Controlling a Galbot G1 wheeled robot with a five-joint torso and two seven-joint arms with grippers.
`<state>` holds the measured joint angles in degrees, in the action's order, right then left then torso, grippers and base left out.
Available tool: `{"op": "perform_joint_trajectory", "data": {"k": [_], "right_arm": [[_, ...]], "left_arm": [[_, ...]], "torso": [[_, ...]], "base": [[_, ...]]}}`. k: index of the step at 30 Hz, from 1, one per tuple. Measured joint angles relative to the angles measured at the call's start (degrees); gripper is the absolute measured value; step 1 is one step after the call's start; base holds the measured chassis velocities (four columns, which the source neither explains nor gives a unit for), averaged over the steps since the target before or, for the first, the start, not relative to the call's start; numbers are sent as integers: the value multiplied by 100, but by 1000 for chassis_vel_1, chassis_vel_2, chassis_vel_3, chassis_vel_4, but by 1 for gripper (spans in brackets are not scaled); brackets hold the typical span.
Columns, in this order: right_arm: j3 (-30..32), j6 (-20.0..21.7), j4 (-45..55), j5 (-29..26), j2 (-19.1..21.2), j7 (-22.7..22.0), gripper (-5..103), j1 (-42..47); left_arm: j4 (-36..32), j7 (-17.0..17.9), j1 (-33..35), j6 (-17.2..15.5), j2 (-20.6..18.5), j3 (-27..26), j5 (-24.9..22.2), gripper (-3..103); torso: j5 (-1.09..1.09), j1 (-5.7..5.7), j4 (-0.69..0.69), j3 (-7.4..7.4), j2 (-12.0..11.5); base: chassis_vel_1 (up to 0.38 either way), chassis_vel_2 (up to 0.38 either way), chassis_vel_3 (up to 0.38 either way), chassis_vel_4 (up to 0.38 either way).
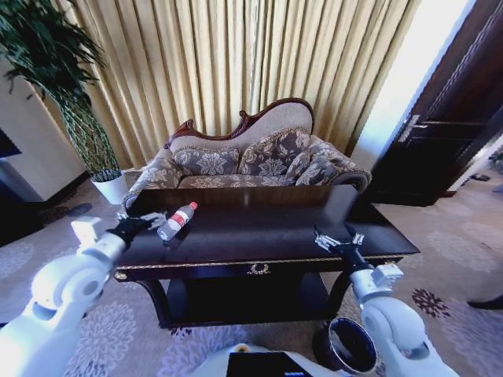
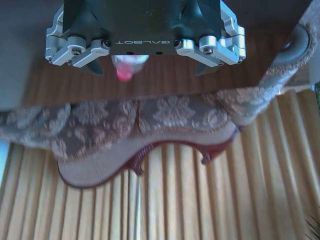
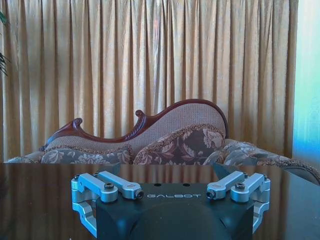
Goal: Move to the front of the table and place the trash on the table into the trash bin.
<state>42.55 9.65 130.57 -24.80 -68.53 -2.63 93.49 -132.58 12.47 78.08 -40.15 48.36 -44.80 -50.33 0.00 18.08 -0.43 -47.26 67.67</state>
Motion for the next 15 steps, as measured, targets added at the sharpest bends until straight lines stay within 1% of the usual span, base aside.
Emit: {"op": "perform_joint_trajectory", "data": {"k": [3, 6, 8, 13, 15], "right_arm": [[0, 0, -55, -46, 26, -2, 100, -74], [-3, 0, -92, -49, 14, -3, 100, -97], [-24, 0, -142, -51, -53, -3, 100, -99], [-44, 0, -106, -128, -66, -3, 100, -128], [-50, 0, -75, -240, -66, -4, 100, -171]], "left_arm": [[88, -169, 33, -80, -83, 7, 274, 100], [140, -252, 32, -81, -120, 2, 364, 100], [291, -579, -11, -82, -213, 8, 583, 100], [456, -707, -107, -83, -266, 122, 662, 100], [596, -811, -188, -83, -273, 218, 722, 100]], "torso": [[0, 0, 1, 0, 0], [0, 0, 1, 0, 0], [1, 0, 0, 0, 0], [0, 0, 0, 0, 0], [0, 0, 0, 0, 0]], "base": [[0, 0, 0, 0], [0, 0, 0, 0], [0, 0, 0, 0], [0, 0, 0, 0], [0, 0, 0, 0]]}}
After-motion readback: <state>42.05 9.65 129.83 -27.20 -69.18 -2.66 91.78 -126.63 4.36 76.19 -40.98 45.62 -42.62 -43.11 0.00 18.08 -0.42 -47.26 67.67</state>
